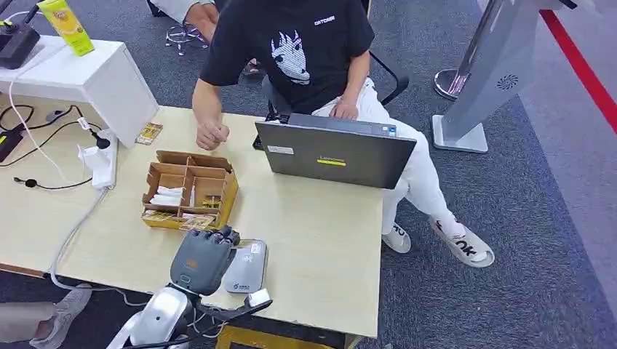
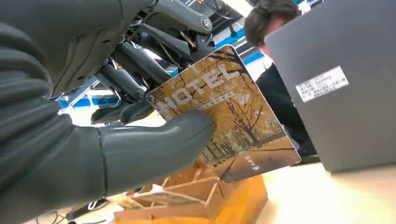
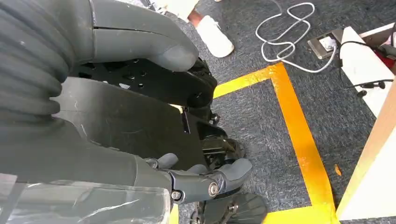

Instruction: Pass the card to the sensor for recognition and then transmit it.

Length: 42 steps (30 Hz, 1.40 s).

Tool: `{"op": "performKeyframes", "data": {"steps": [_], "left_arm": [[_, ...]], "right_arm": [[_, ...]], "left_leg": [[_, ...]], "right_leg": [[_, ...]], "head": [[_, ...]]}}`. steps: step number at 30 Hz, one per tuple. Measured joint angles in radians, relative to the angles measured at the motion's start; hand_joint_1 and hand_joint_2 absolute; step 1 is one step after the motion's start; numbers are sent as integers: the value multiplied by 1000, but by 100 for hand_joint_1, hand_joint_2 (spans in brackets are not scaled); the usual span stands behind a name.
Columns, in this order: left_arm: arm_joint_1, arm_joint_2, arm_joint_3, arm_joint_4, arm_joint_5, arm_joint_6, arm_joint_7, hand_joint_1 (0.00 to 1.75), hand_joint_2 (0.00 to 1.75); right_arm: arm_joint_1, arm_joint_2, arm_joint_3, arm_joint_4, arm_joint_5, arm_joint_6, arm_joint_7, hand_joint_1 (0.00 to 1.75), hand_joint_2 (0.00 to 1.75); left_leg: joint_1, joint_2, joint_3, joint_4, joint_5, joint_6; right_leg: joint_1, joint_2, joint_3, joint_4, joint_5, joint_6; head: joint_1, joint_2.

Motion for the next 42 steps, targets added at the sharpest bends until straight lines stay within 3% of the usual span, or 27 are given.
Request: {"op": "performKeyframes", "data": {"steps": [6,21,28,37,39,42], "left_arm": [[0,-27,-9,51,0,-5,-12,175,175],[-1,-35,-35,146,0,-40,25,175,175],[-44,-13,4,80,23,-98,7,175,175],[-47,-7,26,36,13,-102,13,175,175],[-57,15,26,22,3,-102,58,175,175],[-91,61,39,-9,0,-121,62,175,175]], "right_arm": [[0,0,0,0,-4,0,-3,0,175],[1,0,1,0,-15,0,-4,0,175],[2,0,16,1,-4,0,-19,0,175],[3,0,21,4,-3,0,-21,0,175],[3,0,23,4,-1,0,-16,0,175],[2,0,23,4,0,0,-10,0,175]], "left_leg": [[0,0,0,0,0,0],[0,0,0,0,0,0],[0,0,0,0,1,-1],[0,0,-1,0,1,-1],[0,0,0,0,1,-1],[1,0,0,0,2,-2]], "right_leg": [[0,0,0,0,0,0],[0,0,0,0,0,0],[0,0,0,0,0,0],[0,0,0,0,0,0],[0,0,0,0,0,0],[1,0,0,1,1,-1]], "head": [[0,0],[0,0],[0,0],[0,0],[0,0],[0,0]]}}
